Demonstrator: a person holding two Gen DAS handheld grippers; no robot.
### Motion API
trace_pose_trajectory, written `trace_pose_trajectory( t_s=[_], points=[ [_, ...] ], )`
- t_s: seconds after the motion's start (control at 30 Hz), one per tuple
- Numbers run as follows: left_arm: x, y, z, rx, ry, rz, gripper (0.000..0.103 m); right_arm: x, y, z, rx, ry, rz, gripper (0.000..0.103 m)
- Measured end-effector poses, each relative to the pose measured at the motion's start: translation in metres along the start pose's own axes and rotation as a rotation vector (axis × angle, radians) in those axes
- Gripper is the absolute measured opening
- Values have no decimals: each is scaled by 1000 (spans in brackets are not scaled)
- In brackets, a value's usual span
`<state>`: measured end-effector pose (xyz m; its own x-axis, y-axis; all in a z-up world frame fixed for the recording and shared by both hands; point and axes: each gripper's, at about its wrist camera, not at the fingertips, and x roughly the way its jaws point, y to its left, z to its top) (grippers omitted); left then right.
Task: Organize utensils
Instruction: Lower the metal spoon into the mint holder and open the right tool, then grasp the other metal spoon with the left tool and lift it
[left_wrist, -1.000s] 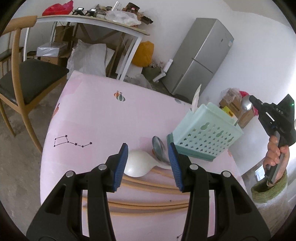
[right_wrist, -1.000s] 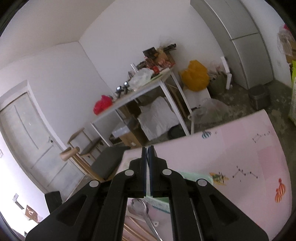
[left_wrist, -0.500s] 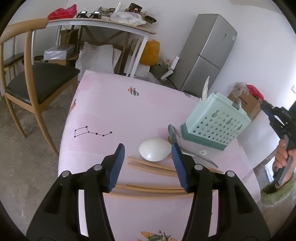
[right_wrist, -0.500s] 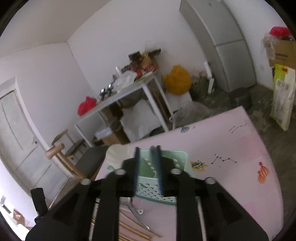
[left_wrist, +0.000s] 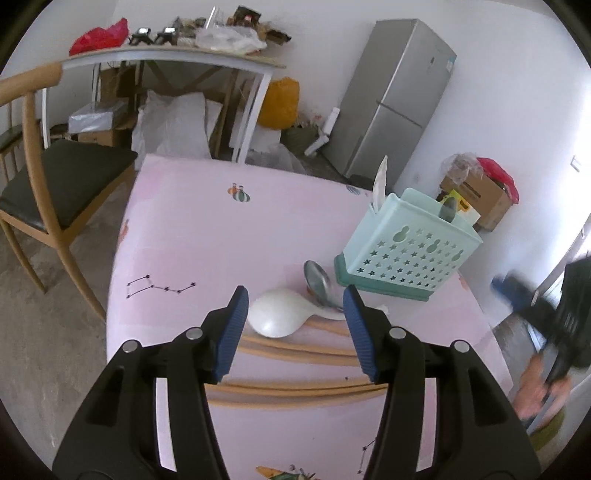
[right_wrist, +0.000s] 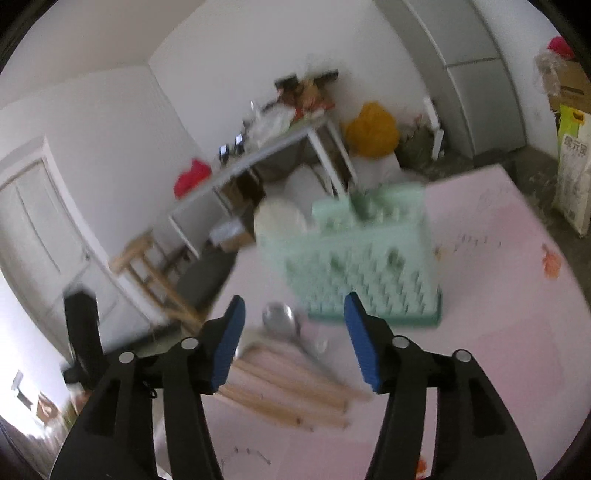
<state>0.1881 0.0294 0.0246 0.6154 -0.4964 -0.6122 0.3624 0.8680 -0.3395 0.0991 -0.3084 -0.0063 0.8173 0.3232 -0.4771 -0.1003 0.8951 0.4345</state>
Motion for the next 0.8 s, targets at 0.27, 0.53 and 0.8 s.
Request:
trace_pose_trajectory(
  t_s=[0.27, 0.53, 0.8],
  points=[
    [47, 6, 29, -108, 136, -66, 49, 2, 14, -28, -45, 53, 15, 58],
    [101, 4, 41, -161, 285, -125, 45, -4, 15, -35, -73, 77, 34, 58],
    [142, 1, 39, -136, 375, -94, 30, -6, 0, -36, -27, 83, 45, 58]
  ],
)
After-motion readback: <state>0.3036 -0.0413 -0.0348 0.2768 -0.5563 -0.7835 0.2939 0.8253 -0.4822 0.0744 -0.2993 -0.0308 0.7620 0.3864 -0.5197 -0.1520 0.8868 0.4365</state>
